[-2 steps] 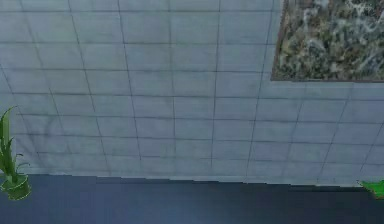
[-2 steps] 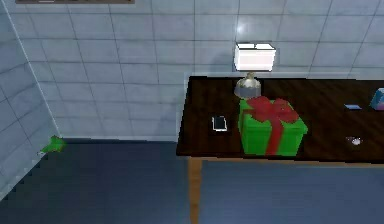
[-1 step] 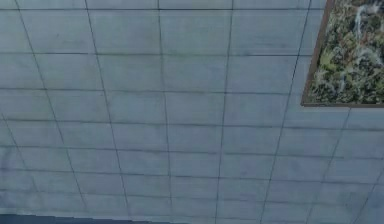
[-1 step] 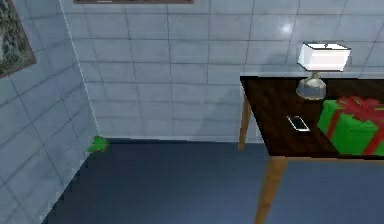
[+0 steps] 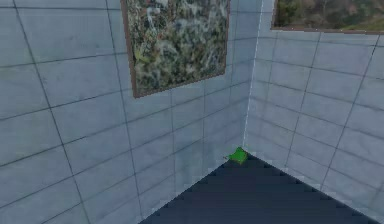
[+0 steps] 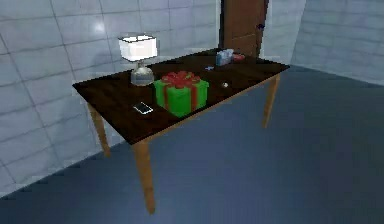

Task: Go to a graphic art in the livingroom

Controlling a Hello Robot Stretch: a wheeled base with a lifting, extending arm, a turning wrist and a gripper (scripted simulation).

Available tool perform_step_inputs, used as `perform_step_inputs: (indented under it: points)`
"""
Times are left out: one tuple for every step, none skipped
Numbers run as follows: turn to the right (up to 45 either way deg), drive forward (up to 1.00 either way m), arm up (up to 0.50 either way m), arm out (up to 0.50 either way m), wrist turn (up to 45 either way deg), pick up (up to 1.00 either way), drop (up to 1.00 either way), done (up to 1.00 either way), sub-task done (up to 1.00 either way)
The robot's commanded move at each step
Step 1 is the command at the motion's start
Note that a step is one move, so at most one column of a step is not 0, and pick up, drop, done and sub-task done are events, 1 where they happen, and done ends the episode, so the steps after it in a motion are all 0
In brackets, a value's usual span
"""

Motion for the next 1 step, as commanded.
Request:
perform_step_inputs:
  points:
    - [9.0,0.0,0.0,0.0,0.0,0.0,0.0,0.0,0.0]
